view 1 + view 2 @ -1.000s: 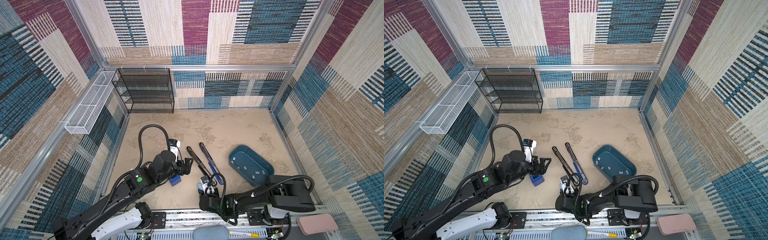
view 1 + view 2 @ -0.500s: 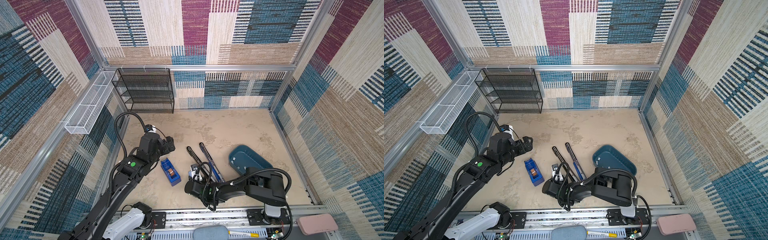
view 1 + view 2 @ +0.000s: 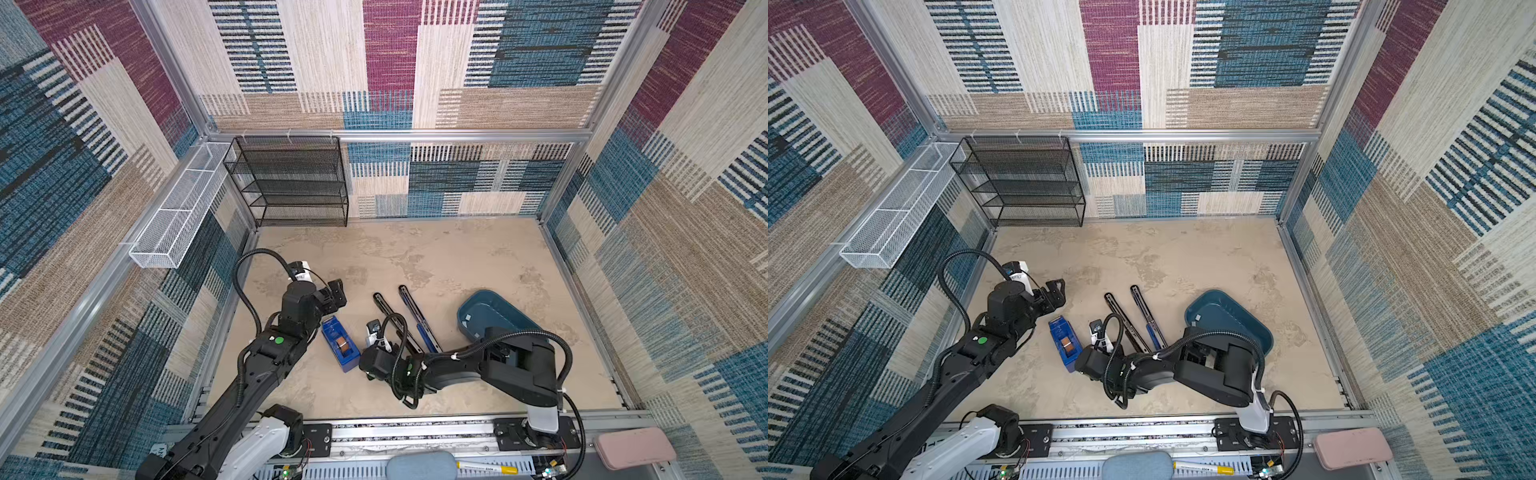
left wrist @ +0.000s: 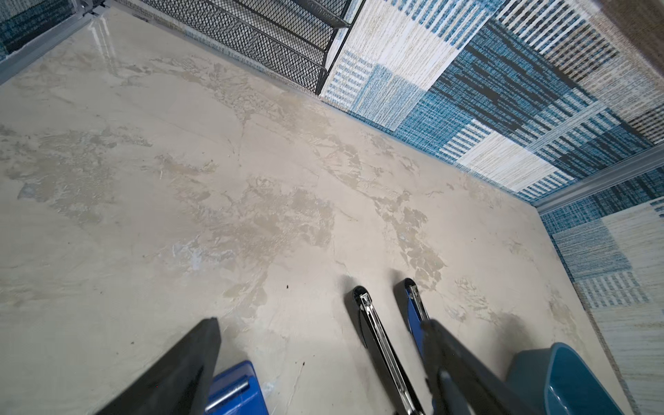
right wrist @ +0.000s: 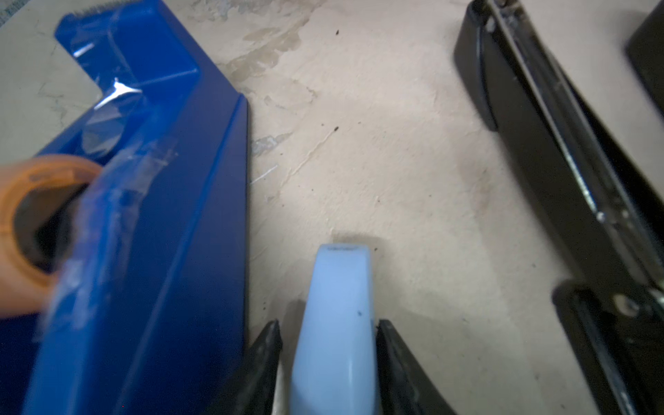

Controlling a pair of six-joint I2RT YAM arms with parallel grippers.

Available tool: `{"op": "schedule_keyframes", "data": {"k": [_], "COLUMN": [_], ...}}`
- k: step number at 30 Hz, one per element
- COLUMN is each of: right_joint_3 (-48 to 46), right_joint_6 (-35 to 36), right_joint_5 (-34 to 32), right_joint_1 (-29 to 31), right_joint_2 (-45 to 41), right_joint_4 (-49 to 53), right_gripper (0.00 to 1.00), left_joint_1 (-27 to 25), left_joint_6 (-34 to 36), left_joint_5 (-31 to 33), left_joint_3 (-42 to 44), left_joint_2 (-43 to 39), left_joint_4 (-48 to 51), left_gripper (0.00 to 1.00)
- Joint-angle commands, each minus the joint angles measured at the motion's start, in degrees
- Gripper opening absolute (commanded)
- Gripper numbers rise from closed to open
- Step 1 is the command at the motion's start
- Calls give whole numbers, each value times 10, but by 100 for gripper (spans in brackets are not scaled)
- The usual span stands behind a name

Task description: Load the staples into the stapler

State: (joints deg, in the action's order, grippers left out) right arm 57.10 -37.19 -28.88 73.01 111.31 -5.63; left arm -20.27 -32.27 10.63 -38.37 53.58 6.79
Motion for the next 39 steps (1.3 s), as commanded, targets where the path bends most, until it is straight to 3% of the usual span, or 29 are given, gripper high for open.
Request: {"op": "schedule_keyframes", "data": {"k": [1, 12, 21, 26, 39], "right_joint_3": [-9, -88, -162, -205, -244], "right_joint_6": [0, 20, 31, 43, 47], "right_joint_5": [9, -47, -1, 41, 78], "right_joint_1": [0, -6, -45, -52, -59], "right_joint_2": [-30, -227, -340, -368, -359], "right_joint_4": [33, 100, 153, 144, 139], "right_gripper": [51, 57, 55, 54, 52], "left_joint_1": [2, 3, 3, 3, 3], "left_joint_6": [25, 35, 40, 41, 41], "left_joint_5": [12, -39, -153, -199, -241], "left_joint_3": [-6, -26, -99, -141, -186], "left_joint_2": [13, 88, 195, 253, 322], "left_joint_4": [-27, -45, -24, 2, 33], "left_gripper": [91, 89, 87, 84, 82]}}
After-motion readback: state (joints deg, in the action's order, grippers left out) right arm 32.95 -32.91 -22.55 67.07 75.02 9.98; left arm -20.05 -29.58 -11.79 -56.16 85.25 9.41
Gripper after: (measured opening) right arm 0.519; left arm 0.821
